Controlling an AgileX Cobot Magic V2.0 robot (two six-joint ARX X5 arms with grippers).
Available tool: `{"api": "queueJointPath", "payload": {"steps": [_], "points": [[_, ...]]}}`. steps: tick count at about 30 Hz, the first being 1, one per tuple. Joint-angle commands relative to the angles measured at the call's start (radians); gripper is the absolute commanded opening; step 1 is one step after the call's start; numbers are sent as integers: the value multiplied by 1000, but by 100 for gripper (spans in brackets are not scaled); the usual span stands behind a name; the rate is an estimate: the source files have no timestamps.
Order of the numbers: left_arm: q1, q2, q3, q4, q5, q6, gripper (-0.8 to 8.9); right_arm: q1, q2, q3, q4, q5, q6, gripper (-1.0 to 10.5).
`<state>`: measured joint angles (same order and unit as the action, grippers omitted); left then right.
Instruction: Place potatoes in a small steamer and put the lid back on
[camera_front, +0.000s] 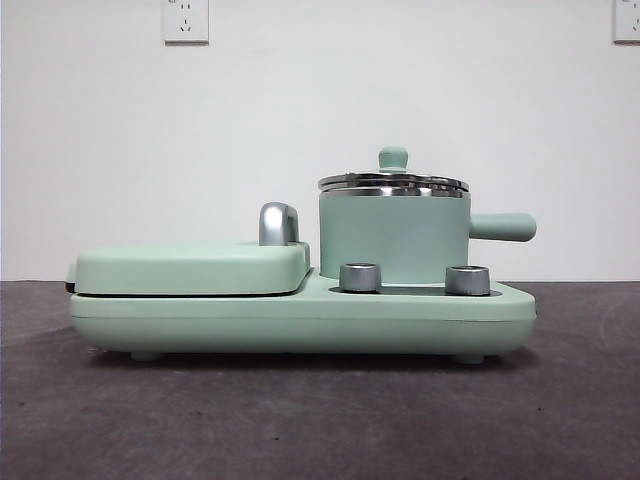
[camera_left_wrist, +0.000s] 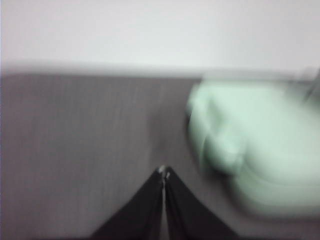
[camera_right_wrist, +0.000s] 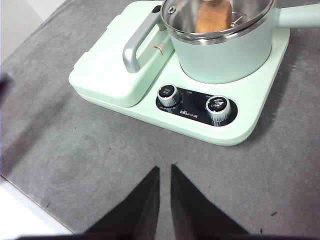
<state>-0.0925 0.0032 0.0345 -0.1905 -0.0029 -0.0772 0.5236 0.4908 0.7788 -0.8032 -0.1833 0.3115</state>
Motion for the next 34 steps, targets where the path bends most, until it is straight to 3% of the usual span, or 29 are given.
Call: {"api": "queueJointPath", "payload": {"steps": [1,9,12,17,21,22,28,30,31,34], "points": [[6,21,-14,7,-2,-39,7,7,3,3,9,0,-9,33],[6,41,-10,56,-1,-40,7,5,2,6,19,-13,-8,32],[7,41,-10,56,0,-40,7,4,-1,7,18,54,-8,33],[7,41,-10,56,-1,-40,7,-2,-23,-4,49,58,-16,33],[7,41,-10,56,-1,-40,7,-137,-132,-169,215,113,-288,33],[7,41,-10,55,-1,-40,7,-187,-174,-244,295,109,-323,33],[7,41,-10,56,-1,-40,7,-422,-409,-645,607,166,-343,33],[7,41,-10,56,-1,-40,7,-461,-472,-753,650,164,-295,33],[7,41,-10,55,-1,-40,7,-472,-494,-766,607,158,-256,33],[6,35,-9,53,-1,-40,7,-484,-487,-767,734,164,-261,34]]}}
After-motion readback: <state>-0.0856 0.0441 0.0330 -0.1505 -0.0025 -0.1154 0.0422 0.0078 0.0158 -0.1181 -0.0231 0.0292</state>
